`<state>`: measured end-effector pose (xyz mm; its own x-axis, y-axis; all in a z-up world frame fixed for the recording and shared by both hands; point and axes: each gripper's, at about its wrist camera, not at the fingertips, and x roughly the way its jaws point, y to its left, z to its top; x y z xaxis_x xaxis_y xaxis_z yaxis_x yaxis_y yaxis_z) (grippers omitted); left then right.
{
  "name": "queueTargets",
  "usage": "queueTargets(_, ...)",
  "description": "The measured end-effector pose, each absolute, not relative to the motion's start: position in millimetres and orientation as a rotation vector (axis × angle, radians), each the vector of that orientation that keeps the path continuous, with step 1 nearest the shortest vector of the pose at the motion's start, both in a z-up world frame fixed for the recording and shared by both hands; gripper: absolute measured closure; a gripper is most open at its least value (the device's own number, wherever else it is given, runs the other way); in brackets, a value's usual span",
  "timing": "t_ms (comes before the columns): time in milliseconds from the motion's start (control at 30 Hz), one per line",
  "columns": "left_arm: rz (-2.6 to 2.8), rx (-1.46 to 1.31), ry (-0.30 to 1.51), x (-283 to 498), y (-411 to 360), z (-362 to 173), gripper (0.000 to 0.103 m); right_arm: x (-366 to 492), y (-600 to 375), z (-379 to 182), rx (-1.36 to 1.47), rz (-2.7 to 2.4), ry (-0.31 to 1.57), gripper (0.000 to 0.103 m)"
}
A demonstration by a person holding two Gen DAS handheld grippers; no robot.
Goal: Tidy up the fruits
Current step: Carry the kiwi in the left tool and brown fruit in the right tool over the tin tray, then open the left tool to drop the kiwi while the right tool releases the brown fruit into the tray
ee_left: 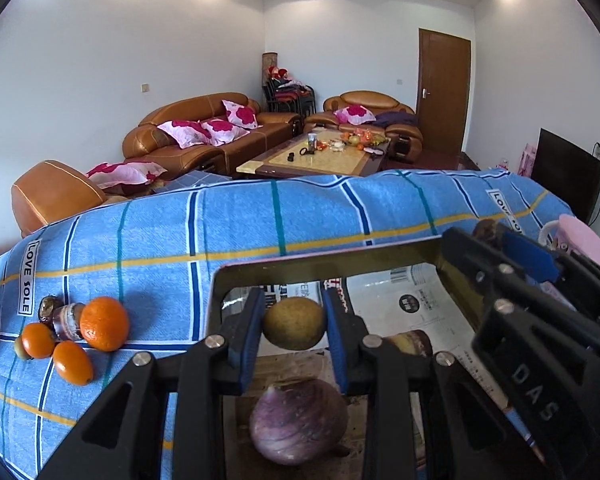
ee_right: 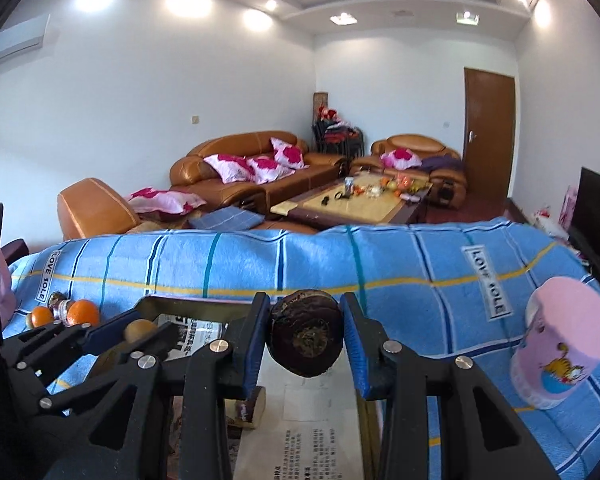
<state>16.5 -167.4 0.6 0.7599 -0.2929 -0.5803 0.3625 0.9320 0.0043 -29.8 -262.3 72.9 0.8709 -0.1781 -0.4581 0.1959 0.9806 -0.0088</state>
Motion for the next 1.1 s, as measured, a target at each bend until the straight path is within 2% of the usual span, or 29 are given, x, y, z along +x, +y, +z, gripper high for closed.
queueTargets(733,-0.337,0.085,0.692,29,-160,-6,0.071,-9,-267,52,0.153,-0.096,0.639,0.064)
queueTargets(1100,-0.325,0.087,0.690,31,-159,-5,0.070,-9,-266,48,0.178,-0.086,0.655,0.064)
